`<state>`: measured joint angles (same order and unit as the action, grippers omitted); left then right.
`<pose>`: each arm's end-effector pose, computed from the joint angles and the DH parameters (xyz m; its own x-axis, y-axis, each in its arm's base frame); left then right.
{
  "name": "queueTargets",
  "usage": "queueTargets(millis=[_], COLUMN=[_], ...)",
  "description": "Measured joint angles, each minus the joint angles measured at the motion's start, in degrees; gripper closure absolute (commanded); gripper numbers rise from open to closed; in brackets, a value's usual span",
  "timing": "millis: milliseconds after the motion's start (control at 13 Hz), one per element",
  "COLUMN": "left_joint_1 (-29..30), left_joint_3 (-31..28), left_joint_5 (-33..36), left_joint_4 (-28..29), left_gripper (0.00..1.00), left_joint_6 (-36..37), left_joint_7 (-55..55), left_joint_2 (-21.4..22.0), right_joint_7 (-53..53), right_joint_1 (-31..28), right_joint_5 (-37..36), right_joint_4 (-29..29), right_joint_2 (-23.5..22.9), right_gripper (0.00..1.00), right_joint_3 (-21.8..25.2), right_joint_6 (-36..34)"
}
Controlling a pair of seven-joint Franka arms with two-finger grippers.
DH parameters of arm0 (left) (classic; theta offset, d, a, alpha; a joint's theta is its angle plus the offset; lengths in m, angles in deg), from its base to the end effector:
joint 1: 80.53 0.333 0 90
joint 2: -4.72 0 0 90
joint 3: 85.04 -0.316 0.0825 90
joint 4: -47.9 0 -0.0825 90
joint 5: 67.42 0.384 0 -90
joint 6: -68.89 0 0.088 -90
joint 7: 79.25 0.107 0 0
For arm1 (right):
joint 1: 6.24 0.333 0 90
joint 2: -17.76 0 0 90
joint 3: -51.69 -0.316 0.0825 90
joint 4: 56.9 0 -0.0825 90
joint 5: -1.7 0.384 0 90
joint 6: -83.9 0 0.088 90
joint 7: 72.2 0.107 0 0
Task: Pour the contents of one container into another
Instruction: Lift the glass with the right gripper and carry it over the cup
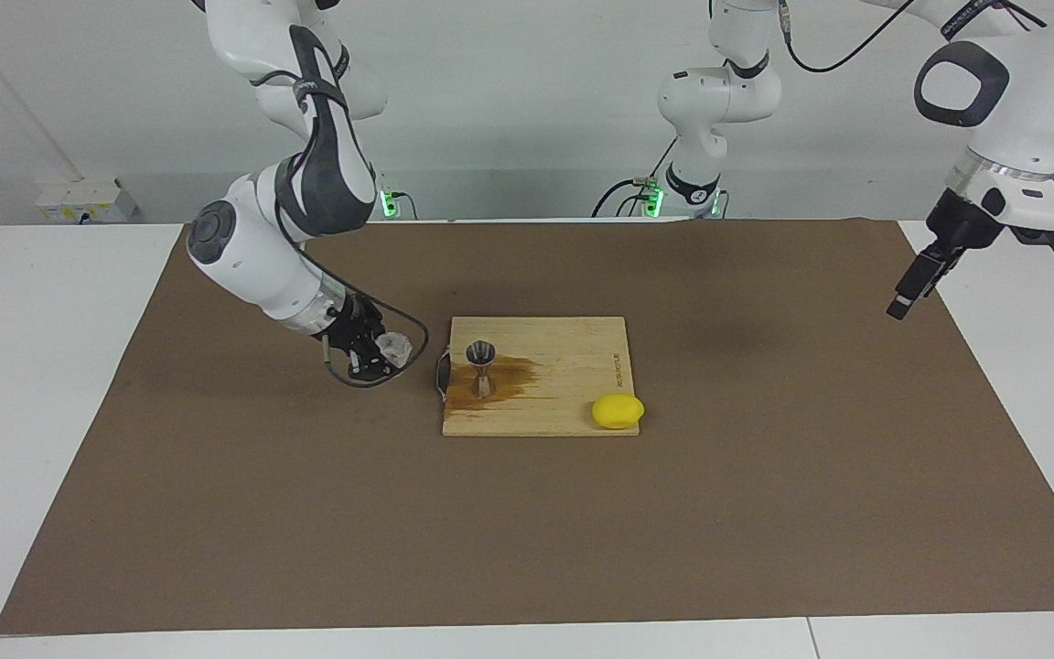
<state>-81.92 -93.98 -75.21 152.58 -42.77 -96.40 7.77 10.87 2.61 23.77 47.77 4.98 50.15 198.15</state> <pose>0.5599 0.0669 0.5666 0.8795 0.4603 0.1207 0.4357 -0.8809 0.1847 0.5991 0.1324 0.4116 0.1160 -0.9308 -0.3465 -0.9894 -0.1389 0.0419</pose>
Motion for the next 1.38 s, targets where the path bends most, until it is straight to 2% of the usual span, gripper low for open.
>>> queueTargets(millis=[231,538,846,1385], left_joint_1=[0.04,1.18,2.64,2.62], left_joint_3=[4.42,8.43,10.47,14.31], left_joint_5=[4.96,6.45,6.50,6.50], left_joint_4=[-4.10,-9.88,-11.95,-11.96], left_gripper=[0.00,0.00,0.00,0.00], left_joint_6=[9.42,19.59,23.21,23.54], left_joint_7=[7.13,14.85,16.00,16.12], left_joint_2=[0.22,0.20,0.06,-0.07], right_joint_7=[8.97,12.78,14.65,14.65], right_joint_1=[4.21,7.45,11.32,16.30], right_joint_5=[-4.48,-9.83,-17.27,-30.05], right_joint_4=[-4.76,-8.75,-9.37,-9.48], right_joint_2=[-1.80,-3.97,-4.23,-4.23], right_gripper=[1.00,1.00,1.00,1.00], right_joint_3=[-0.01,0.02,-0.01,-0.15], right_joint_6=[0.07,0.12,0.11,-0.64])
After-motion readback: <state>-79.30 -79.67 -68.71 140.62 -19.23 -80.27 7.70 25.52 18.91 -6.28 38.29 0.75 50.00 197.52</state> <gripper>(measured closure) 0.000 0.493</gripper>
